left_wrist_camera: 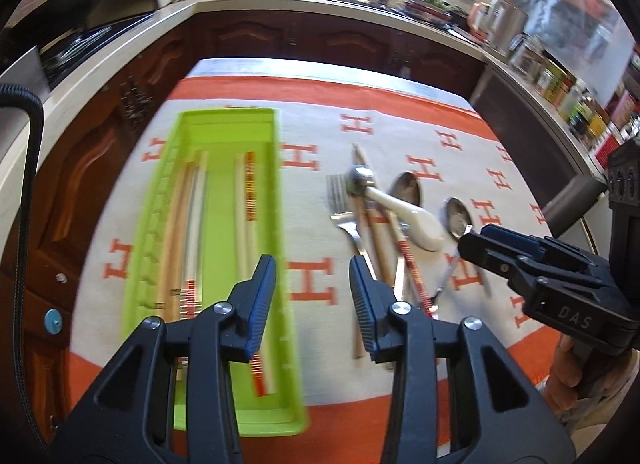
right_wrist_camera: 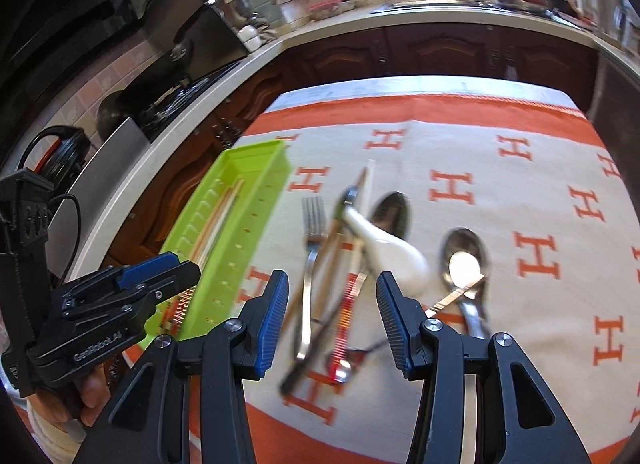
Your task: Organize utensils
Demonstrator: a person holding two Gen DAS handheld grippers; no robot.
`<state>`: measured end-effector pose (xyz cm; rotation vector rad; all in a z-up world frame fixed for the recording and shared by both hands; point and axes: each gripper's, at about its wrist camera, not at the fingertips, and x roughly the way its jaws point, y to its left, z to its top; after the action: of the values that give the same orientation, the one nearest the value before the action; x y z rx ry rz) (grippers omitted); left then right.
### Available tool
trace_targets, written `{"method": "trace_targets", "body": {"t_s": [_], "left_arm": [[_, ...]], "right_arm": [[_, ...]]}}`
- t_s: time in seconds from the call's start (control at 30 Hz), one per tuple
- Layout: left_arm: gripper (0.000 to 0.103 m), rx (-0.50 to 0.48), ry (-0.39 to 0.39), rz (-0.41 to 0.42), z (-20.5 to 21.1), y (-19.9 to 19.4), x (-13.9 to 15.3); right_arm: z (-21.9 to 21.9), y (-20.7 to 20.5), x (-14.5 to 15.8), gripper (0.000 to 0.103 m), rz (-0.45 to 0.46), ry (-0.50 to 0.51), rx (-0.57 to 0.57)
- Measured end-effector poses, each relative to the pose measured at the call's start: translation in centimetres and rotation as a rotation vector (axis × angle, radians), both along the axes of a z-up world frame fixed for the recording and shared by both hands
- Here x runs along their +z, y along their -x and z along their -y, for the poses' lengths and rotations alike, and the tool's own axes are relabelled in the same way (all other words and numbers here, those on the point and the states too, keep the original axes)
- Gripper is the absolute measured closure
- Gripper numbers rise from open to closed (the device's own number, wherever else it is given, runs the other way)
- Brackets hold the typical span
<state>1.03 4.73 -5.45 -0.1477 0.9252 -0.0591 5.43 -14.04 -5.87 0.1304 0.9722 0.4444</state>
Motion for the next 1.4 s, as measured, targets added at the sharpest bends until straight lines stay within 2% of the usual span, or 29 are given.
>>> {"method": "trace_targets", "body": {"t_s": [0.17,0.33,0.63,0.8,1.17,1.4], "left_arm": [[0.068,-0.036,0.009,-0.010,2.8,-0.7,-0.6],[0.068,-0.053,0.026,-0.043,3.9,-1.5,-2.1],[0.069,-0.083,0.071,-0.098,5.4,-3.2,-4.6],[0.076,-0.101,0.082,-0.111,6.5,-4.6,-5.1],[0.079,-0.119,0.089,-0.130,8.6,-7.0,-5.1],[0.079,-0.139,0.112,-0.131,8.9,-7.4,-4.7]], "right_arm": [[3.2,0.2,-1.3,0.056,-0.020,0.002,-0.045],[5.7,0.5,-3.0,0.056,-0.044,-0.003,-0.084],[7.5,0.4,-5.1,0.056,-0.075,-0.030,-0.116],[8.0,0.3,-5.3,0.057,-0.065,-0.028,-0.122],[9.2,-1.8,-4.5,0.068,-0.023,0.062,-0.117],[9.6,-3.6,-6.2,0.072,-0.060,0.149,-0.073]]}}
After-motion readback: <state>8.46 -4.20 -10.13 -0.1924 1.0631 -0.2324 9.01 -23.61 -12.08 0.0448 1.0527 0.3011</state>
